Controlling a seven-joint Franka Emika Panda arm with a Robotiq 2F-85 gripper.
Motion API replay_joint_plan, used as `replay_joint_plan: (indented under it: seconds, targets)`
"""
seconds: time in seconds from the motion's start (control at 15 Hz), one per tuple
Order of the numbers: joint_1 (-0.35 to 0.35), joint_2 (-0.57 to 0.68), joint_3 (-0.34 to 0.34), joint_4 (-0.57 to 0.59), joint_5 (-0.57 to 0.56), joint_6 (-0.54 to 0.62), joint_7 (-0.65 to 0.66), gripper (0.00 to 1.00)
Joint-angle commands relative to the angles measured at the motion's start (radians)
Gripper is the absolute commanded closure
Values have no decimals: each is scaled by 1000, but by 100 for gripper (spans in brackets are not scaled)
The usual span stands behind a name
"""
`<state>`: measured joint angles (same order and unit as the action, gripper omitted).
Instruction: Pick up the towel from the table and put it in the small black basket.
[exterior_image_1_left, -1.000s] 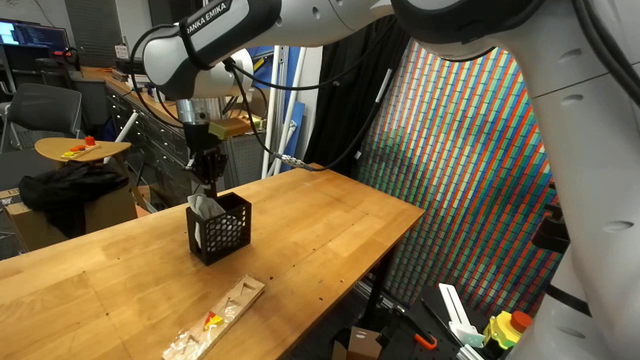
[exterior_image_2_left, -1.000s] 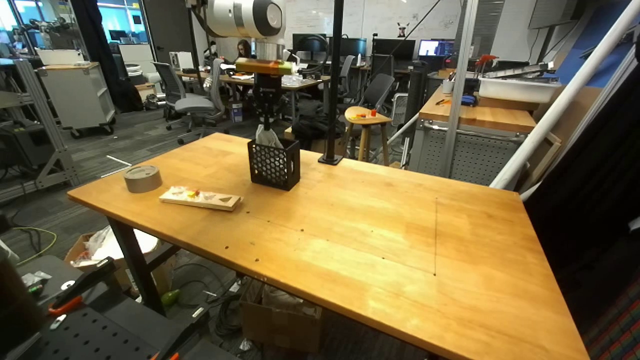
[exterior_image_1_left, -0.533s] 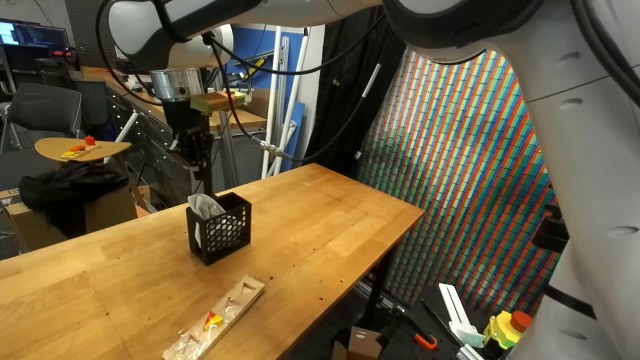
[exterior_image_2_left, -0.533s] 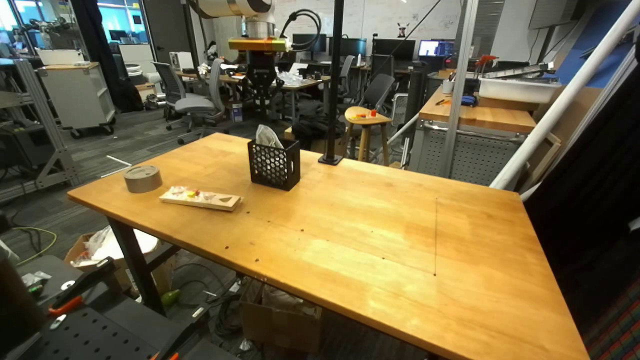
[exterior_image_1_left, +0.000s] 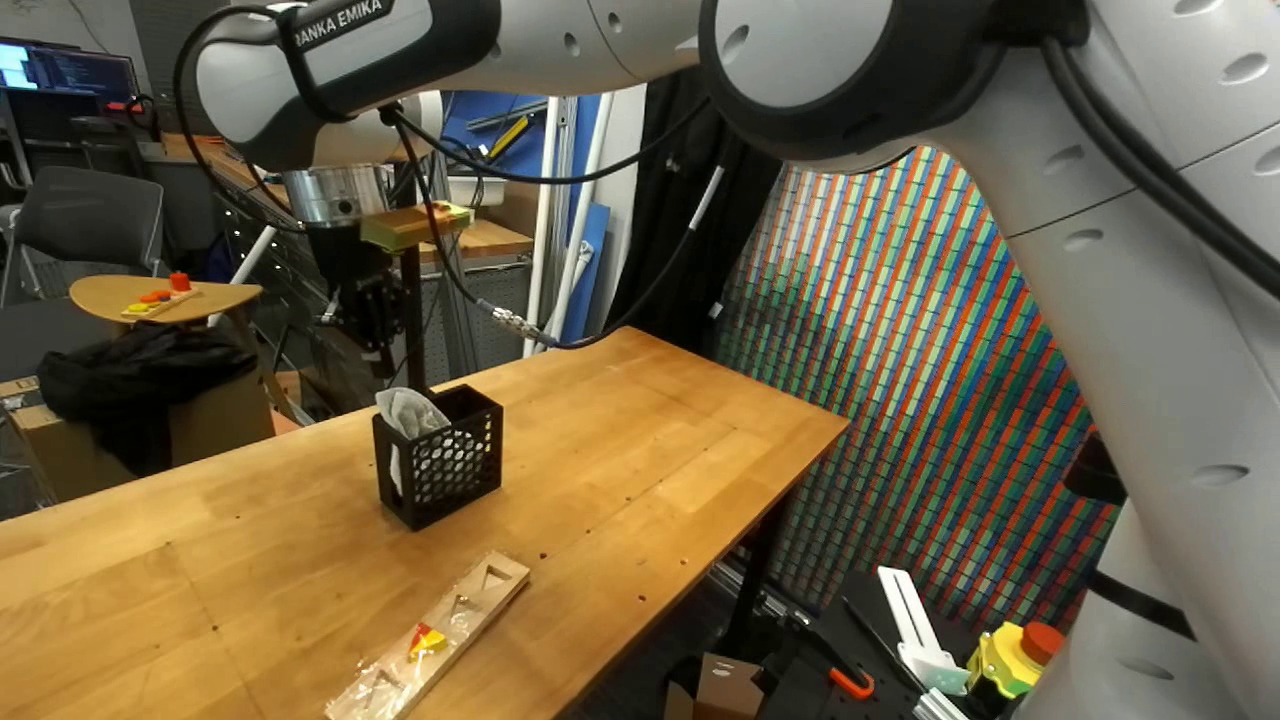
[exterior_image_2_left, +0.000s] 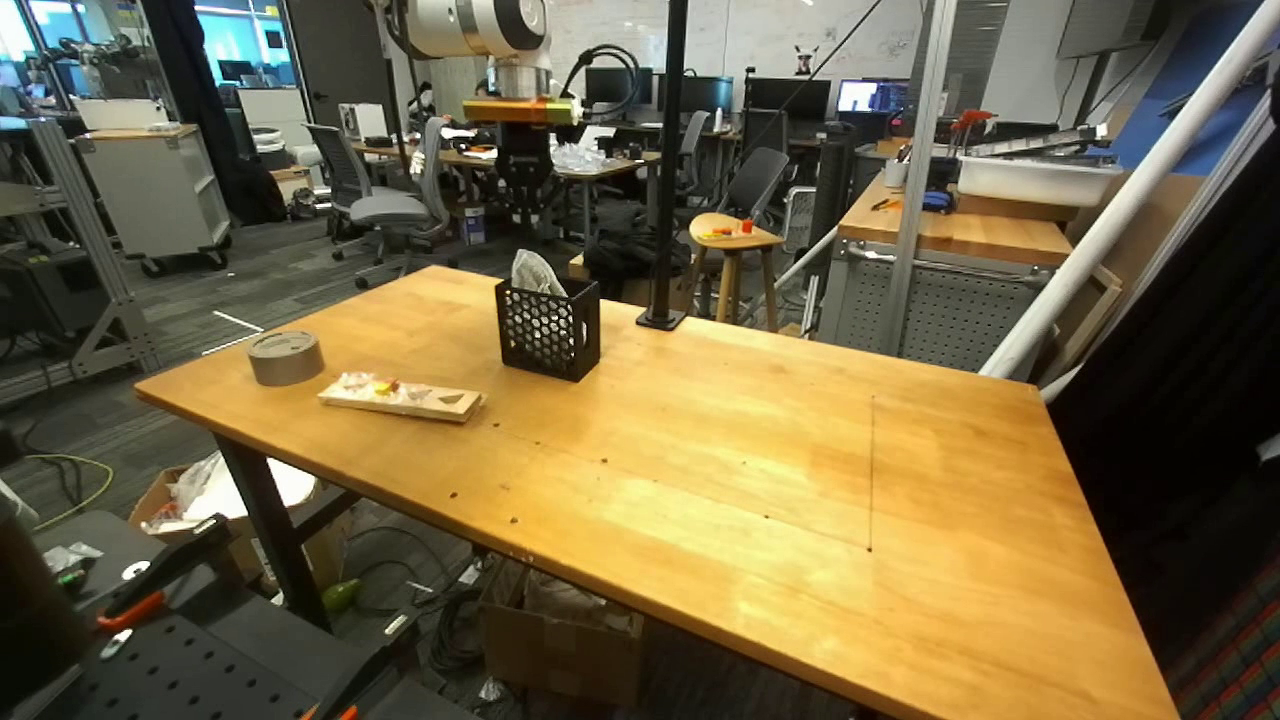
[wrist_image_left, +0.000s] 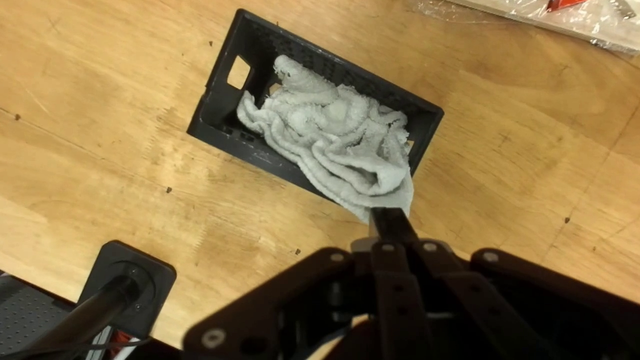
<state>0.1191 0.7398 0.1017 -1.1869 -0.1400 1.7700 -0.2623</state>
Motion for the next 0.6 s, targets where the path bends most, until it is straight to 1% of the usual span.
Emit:
replay_joint_plan:
  seconds: [0.0,0.53]
  targets:
    - [1,41,2,49,16,9,-6,99]
    - [-20,5,-4,-53,31,67,31,99]
